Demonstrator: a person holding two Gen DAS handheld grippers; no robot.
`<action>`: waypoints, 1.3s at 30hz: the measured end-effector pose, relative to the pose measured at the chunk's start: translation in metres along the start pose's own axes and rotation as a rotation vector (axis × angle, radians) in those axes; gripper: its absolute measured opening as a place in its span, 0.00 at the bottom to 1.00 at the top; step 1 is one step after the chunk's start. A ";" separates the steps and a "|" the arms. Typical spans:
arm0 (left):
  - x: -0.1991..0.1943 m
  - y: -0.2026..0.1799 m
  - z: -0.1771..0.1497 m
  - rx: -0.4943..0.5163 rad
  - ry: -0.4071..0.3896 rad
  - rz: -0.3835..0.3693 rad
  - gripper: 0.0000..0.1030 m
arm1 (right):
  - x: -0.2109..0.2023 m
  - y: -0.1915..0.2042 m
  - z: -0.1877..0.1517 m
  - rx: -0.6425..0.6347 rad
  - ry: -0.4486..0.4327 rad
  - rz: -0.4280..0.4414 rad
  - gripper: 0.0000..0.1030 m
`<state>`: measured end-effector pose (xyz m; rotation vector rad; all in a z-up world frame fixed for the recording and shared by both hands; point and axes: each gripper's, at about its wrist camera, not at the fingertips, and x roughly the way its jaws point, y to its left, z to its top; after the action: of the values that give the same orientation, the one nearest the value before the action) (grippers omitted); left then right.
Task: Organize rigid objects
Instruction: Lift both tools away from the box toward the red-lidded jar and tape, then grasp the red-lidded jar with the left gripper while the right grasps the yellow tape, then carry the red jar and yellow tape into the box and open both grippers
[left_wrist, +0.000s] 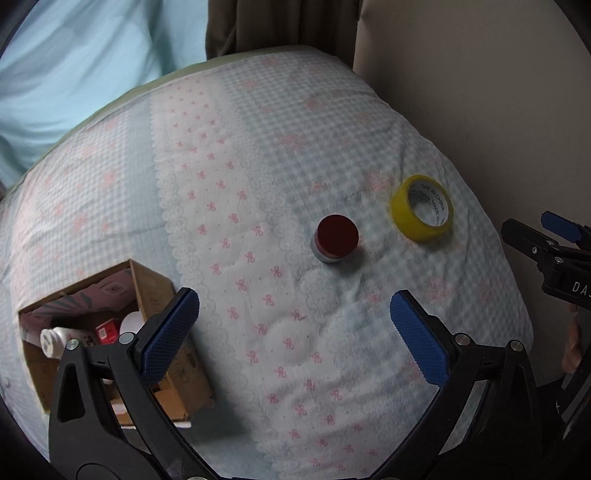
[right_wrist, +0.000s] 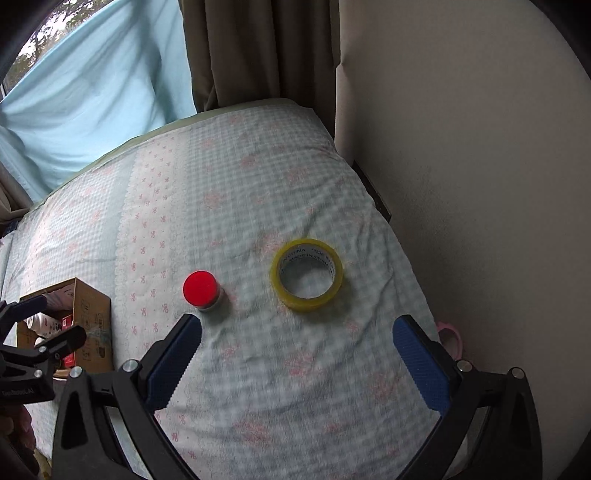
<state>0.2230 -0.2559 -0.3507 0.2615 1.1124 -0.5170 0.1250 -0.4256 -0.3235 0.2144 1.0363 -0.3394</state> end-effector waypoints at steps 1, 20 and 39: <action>0.016 -0.005 0.000 0.019 -0.008 0.005 1.00 | 0.014 -0.004 -0.002 0.014 0.001 -0.002 1.00; 0.173 -0.042 -0.001 0.086 -0.139 0.000 0.80 | 0.175 -0.015 -0.011 -0.069 -0.137 0.008 1.00; 0.159 -0.045 0.003 0.086 -0.148 -0.016 0.49 | 0.175 -0.013 0.001 -0.085 -0.144 0.008 0.92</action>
<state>0.2561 -0.3381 -0.4907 0.2845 0.9503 -0.5895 0.2022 -0.4681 -0.4751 0.1164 0.9052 -0.2987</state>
